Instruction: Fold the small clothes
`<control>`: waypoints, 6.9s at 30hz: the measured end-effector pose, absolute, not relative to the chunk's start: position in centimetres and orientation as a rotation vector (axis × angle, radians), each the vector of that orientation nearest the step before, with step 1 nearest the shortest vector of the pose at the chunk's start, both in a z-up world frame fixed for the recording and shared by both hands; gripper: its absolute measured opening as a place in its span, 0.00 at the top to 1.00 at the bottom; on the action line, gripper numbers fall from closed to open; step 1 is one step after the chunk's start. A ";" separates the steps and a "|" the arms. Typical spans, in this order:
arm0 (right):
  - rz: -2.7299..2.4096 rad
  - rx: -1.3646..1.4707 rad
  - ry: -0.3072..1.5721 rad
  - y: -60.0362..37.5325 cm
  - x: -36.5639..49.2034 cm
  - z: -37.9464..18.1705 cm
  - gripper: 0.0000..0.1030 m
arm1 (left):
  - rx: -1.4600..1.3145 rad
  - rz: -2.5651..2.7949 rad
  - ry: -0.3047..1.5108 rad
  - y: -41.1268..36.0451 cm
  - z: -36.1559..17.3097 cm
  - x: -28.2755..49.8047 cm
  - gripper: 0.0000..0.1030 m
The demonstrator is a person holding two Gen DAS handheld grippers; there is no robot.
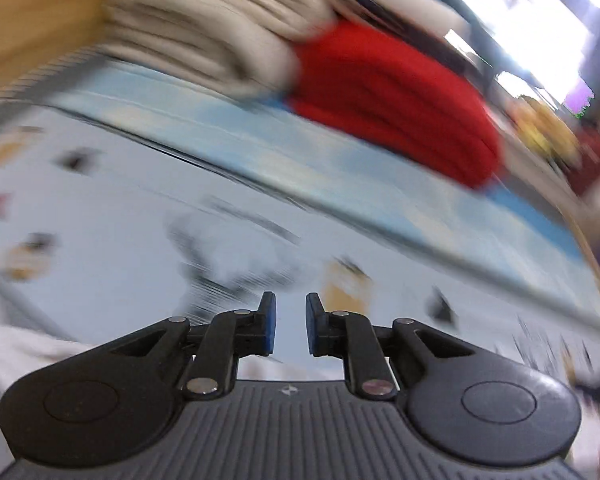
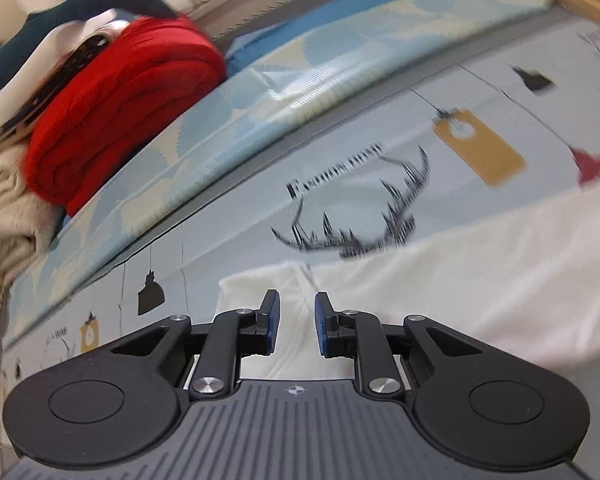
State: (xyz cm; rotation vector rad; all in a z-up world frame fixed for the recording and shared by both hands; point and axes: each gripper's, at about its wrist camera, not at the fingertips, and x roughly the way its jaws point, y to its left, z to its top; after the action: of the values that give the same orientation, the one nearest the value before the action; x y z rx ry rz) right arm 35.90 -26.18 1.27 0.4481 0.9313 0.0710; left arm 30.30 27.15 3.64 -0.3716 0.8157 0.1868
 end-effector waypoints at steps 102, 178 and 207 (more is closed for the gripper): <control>0.287 -0.113 0.974 -34.5 21.5 2.2 0.66 | 0.137 -0.427 1.294 12.5 -6.4 17.1 0.71; 0.129 -0.001 0.824 -35.1 8.7 6.8 0.58 | 0.046 -0.075 0.958 14.0 2.8 7.3 0.74; 0.351 0.147 0.558 -19.9 26.0 12.2 0.82 | -0.336 0.520 0.897 43.7 2.0 22.8 0.73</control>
State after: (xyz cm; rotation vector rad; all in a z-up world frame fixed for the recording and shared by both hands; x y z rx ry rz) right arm 26.04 -19.95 12.16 0.1466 0.5582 0.3513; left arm 22.80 43.73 1.96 -0.3363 0.8975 0.5203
